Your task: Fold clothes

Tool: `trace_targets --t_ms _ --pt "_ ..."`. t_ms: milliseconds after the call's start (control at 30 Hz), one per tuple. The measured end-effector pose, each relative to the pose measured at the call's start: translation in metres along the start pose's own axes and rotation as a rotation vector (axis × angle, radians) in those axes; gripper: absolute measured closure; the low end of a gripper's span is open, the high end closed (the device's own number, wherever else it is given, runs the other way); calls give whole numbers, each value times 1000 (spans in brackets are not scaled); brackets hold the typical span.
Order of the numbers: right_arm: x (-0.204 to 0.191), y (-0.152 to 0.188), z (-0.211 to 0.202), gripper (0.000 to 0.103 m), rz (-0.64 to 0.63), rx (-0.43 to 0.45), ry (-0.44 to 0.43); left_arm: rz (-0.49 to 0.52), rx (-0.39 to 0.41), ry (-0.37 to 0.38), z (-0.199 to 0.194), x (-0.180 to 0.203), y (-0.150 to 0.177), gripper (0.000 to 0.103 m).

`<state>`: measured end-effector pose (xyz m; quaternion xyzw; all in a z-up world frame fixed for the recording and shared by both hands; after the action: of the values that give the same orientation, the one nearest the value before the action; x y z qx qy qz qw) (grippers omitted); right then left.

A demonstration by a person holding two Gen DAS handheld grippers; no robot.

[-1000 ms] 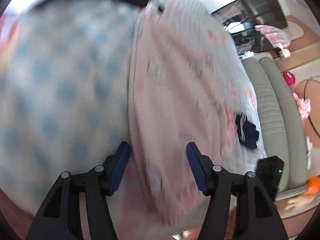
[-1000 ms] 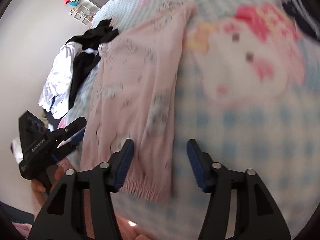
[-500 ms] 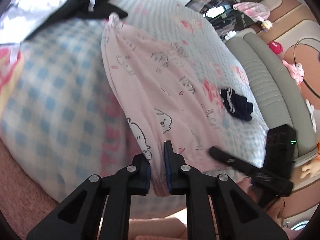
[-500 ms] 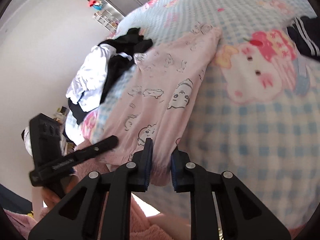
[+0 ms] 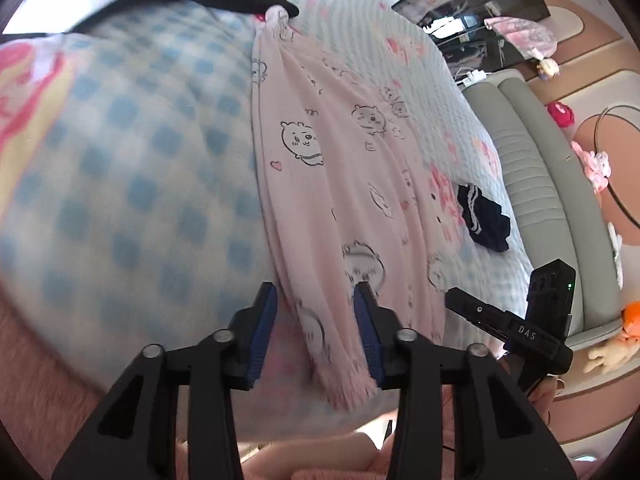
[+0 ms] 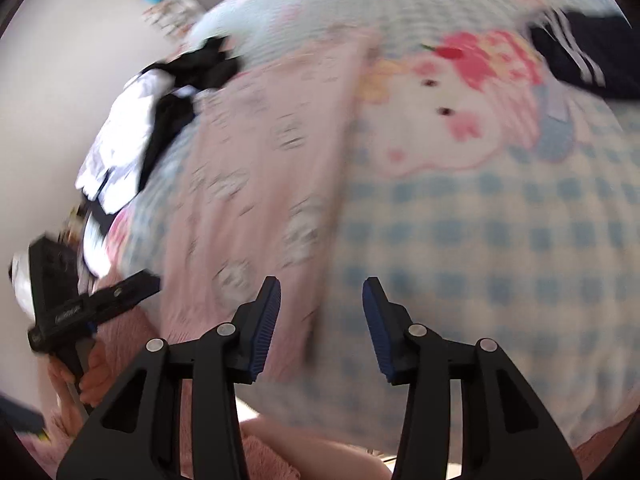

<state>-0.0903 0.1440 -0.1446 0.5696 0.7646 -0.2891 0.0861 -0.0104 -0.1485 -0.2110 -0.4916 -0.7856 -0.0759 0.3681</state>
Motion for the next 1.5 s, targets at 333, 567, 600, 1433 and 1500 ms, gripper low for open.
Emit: trace_targets --t_ms 333,567,600,1433,1500 --pt "-9 -7 32 69 -72 6 136 39 24 -28 -1 3 22 95" --pt "1 -3 7 76 -27 91 206 42 6 124 -21 4 31 95" --pt "-2 -3 3 69 -23 109 188 23 17 184 -20 6 30 95" --pt "-21 -155 4 39 -105 159 330 -2 162 -49 9 -17 -146 53" --pt "-16 -178 30 39 -118 148 329 -26 144 -37 34 -17 -166 53"
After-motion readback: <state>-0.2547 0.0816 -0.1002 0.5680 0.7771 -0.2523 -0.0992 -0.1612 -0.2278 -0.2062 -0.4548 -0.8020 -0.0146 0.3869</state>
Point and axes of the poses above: each gripper's, at about its wrist camera, not at the fingertips, and z roughly the way its jaws point, x to its right, y to its underside, the point moved 4 cm from there along z, roughly the way its jaws point, and after that the axes turned 3 degrees about -z, right-handed, at the moved point
